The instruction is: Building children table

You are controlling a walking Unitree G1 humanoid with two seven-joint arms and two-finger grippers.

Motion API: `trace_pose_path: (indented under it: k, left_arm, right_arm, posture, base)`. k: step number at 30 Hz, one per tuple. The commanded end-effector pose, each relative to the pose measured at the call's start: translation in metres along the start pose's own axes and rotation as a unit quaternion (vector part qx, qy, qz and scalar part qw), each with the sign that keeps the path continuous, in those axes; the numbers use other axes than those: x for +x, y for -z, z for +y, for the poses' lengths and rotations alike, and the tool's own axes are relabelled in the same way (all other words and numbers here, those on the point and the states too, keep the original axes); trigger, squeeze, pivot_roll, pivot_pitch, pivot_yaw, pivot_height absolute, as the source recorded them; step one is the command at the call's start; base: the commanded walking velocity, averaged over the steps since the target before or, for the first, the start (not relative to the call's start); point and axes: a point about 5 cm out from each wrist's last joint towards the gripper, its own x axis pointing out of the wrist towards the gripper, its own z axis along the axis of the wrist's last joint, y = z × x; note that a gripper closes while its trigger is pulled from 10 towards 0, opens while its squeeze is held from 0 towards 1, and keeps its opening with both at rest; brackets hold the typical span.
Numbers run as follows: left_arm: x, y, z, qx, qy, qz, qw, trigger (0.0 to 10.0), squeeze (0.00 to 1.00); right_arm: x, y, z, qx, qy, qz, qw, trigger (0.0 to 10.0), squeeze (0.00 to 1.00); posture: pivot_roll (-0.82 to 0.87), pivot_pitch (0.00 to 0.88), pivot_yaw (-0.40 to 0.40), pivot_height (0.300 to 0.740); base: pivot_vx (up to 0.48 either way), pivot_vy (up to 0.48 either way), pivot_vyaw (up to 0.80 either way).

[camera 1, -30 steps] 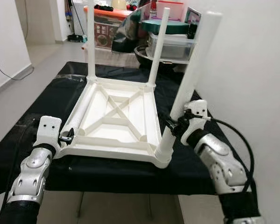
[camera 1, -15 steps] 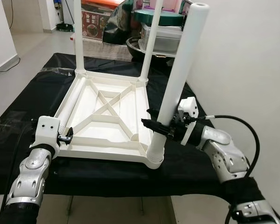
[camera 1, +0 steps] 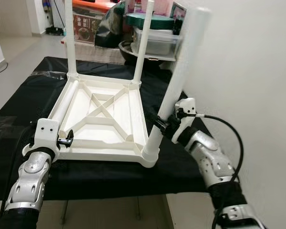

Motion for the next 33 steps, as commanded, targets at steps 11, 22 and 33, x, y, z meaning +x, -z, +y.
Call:
trace_pose_path:
  k: [11, 22, 33]
  left_arm:
    - [0.003, 0.0, 0.0, -0.005, 0.0, 0.01, 1.0, 10.0, 0.0]
    - [0.004, 0.001, 0.0, -0.006, -0.005, 0.015, 1.0, 10.0, 0.0]
    - [0.006, 0.001, -0.001, -0.006, -0.003, 0.017, 1.0, 10.0, 0.0]
  right_arm:
    - [-0.045, 0.066, -0.02, 0.056, 0.304, 0.145, 0.94, 0.0, 0.0]
    - [-0.019, 0.05, -0.013, 0.054, 0.335, 0.148, 0.929, 10.0, 0.0]
    - [-0.026, 0.047, -0.007, 0.094, 0.355, 0.141, 0.919, 10.0, 1.0]
  posture:
    - [0.14, 0.0, -0.128, 0.74]
    - [0.14, 0.0, -0.135, 0.74]
    - [0.13, 0.0, -0.125, 0.74]
  base:
    - [0.0, 0.0, 0.0]
    - [0.0, 0.0, 0.0]
    - [0.0, 0.0, 0.0]
